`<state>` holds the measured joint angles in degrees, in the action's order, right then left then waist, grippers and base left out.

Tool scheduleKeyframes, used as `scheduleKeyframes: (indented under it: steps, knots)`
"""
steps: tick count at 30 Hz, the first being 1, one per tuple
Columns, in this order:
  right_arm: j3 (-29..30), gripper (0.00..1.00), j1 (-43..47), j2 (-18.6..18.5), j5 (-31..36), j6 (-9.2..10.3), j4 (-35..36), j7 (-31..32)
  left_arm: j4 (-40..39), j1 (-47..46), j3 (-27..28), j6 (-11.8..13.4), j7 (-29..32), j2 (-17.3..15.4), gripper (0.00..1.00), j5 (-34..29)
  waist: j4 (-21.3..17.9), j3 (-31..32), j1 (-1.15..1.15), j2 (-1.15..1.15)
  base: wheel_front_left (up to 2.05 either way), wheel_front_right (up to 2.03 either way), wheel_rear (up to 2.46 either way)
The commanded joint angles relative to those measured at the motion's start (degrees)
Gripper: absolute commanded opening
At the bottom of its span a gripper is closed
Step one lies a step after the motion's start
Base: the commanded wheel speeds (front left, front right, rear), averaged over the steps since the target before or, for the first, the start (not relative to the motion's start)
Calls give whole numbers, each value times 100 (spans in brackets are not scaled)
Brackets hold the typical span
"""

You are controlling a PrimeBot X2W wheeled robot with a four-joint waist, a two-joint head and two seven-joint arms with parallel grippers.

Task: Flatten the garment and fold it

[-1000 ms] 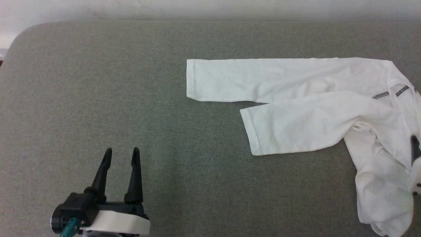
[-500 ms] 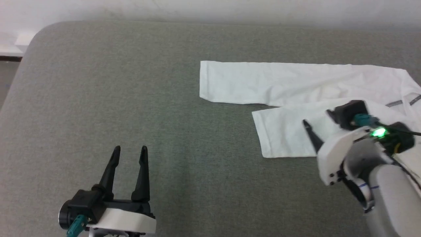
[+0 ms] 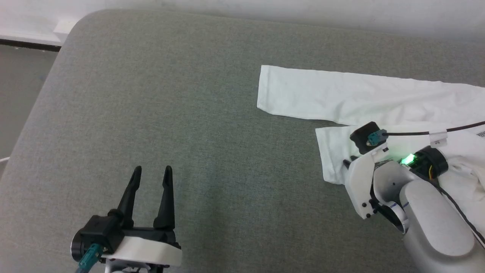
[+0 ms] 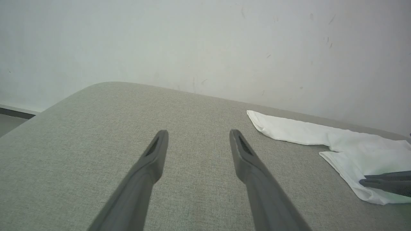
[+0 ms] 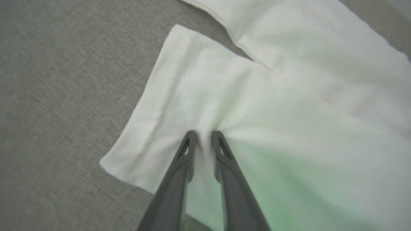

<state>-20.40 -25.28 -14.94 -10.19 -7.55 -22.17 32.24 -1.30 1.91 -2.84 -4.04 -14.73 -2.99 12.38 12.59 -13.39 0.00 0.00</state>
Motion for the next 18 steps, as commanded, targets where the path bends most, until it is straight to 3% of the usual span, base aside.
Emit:
scheduleKeyframes:
  steps: [1,6,9,13,18]
  knots:
    - [0,0,98,12,-39,6,-127,14,22,-1,-6,-2,-27,10,100,26,-166,149,0,0,0,0,0]
    - [418,0,22,66,-132,6,350,-463,30,97,10,8,-27,11,100,-3,-590,477,0,0,0,0,0]
    - [1038,0,134,68,-110,6,818,-765,1,160,36,23,-27,11,100,-19,-855,619,0,0,0,0,0]
    - [2345,0,673,52,141,6,1586,-1013,-49,238,65,39,-27,11,100,-48,-1126,676,0,0,0,0,0]
    - [4510,0,1907,242,749,6,2487,-1013,-123,273,145,30,-27,11,100,-70,-1274,580,0,0,0,0,0]
